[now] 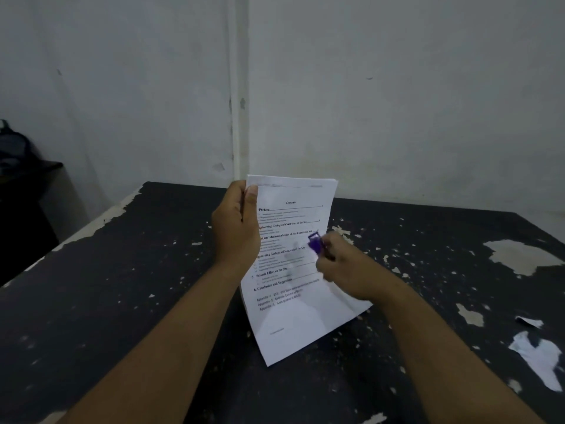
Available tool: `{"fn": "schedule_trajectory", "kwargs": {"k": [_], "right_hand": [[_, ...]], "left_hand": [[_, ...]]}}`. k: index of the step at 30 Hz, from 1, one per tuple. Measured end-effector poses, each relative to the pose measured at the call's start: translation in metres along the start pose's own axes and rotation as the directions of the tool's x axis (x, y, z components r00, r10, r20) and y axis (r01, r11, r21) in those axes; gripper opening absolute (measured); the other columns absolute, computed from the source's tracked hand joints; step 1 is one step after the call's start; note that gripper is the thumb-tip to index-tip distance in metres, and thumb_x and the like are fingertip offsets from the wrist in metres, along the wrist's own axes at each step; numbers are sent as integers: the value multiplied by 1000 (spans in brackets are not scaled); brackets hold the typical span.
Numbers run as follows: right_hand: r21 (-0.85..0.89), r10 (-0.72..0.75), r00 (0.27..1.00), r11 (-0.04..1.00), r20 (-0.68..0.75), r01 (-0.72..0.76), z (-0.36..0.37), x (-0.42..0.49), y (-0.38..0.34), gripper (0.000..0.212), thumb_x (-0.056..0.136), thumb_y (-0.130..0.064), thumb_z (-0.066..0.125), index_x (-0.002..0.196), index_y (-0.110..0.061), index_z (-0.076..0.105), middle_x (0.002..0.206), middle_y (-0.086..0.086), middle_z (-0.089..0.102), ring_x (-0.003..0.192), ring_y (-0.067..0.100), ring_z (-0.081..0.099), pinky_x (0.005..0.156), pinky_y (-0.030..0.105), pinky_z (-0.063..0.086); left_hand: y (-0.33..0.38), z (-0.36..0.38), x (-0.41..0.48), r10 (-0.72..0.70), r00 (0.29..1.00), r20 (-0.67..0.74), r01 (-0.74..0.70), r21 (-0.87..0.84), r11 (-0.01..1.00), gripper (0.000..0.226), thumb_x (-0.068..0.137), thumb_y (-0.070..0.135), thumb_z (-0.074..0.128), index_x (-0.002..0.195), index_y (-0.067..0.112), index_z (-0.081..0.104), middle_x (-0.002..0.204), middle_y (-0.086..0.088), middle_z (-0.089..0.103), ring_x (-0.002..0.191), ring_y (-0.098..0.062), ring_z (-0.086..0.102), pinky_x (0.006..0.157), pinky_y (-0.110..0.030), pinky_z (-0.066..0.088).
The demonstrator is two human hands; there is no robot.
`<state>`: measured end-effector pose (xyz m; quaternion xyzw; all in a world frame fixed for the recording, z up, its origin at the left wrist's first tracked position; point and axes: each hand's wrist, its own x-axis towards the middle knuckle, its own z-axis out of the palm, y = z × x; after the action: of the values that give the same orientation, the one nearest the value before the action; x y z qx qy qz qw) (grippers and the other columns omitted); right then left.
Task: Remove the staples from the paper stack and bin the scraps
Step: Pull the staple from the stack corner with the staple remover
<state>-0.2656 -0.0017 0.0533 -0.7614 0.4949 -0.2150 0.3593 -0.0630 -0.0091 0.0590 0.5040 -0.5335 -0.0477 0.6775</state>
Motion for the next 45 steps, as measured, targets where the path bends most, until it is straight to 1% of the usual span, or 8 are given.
{"fn": "schedule_trajectory", "kwargs": {"k": [2, 5, 13, 17, 20, 28, 37, 45], "right_hand": [[56, -3, 994, 998, -106, 9, -6, 5, -10, 8, 98, -23, 53, 104, -27, 50, 106, 13, 64, 78, 19, 56, 71, 42, 55], [89, -57, 973, 993, -223, 79, -14, 13, -24, 11, 97, -19, 55, 101, -29, 53, 93, -3, 66, 71, 12, 58, 58, 29, 51], [73, -140, 926, 982, -350, 176, -29, 35, -49, 58, 97, -26, 62, 147, -34, 34, 116, -10, 54, 93, 6, 59, 58, 7, 43], [15, -160, 923, 984, -350, 177, -30, 45, -54, 20, 96, -35, 62, 110, -21, 60, 90, -6, 63, 78, 10, 57, 62, 22, 45], [14, -170, 905, 982, -389, 190, -31, 47, -54, 18, 93, -32, 65, 86, -16, 60, 73, -5, 57, 64, 12, 50, 60, 30, 43], [48, -192, 845, 967, -499, 248, -41, 40, -69, 23, 92, -25, 67, 78, -9, 58, 72, 8, 62, 67, 23, 58, 66, 43, 52], [-120, -450, 609, 856, -653, 503, -65, 23, -117, 22, 93, -16, 64, 75, -15, 52, 59, -15, 42, 52, -1, 36, 53, 15, 33], [58, -351, 702, 872, -620, 487, -66, 18, -115, 21, 93, -18, 64, 77, -16, 51, 58, -8, 44, 58, 18, 40, 58, 33, 36]], "left_hand": [[-1, 0, 1, -25, 1000, 2, 25, -14, 1000, 25, 105, 27, 44, 93, 13, 59, 75, 5, 62, 63, -3, 60, 48, -16, 46], [-2, 1, 4, -80, 997, 14, 80, -55, 995, 23, 105, 28, 44, 92, 16, 59, 74, 8, 61, 61, 3, 57, 48, -12, 45], [-1, -2, 8, -188, 973, 132, 210, -183, 960, 22, 104, 33, 46, 88, 28, 61, 71, 17, 67, 58, 3, 62, 49, -12, 48], [-2, -1, 7, -219, 962, 161, 251, -218, 943, 22, 103, 36, 47, 90, 27, 63, 75, 12, 69, 61, -3, 65, 51, -19, 54], [-4, -2, 6, -237, 957, 169, 275, -262, 925, 19, 102, 33, 51, 91, 25, 65, 77, 11, 71, 65, -4, 67, 54, -18, 54], [-7, -4, -1, -351, 829, 435, 496, -282, 822, 13, 93, 31, 66, 99, 21, 68, 90, 5, 78, 79, -17, 76, 58, -22, 59], [39, 1, 27, -123, 979, 160, 182, -439, 880, 8, 96, 32, 63, 98, 25, 67, 91, 6, 77, 83, -12, 74, 64, -22, 58], [46, -3, 25, -99, 980, 173, 161, -393, 905, 9, 100, 34, 56, 96, 32, 64, 92, 14, 76, 86, -6, 73, 68, -22, 60]]}}
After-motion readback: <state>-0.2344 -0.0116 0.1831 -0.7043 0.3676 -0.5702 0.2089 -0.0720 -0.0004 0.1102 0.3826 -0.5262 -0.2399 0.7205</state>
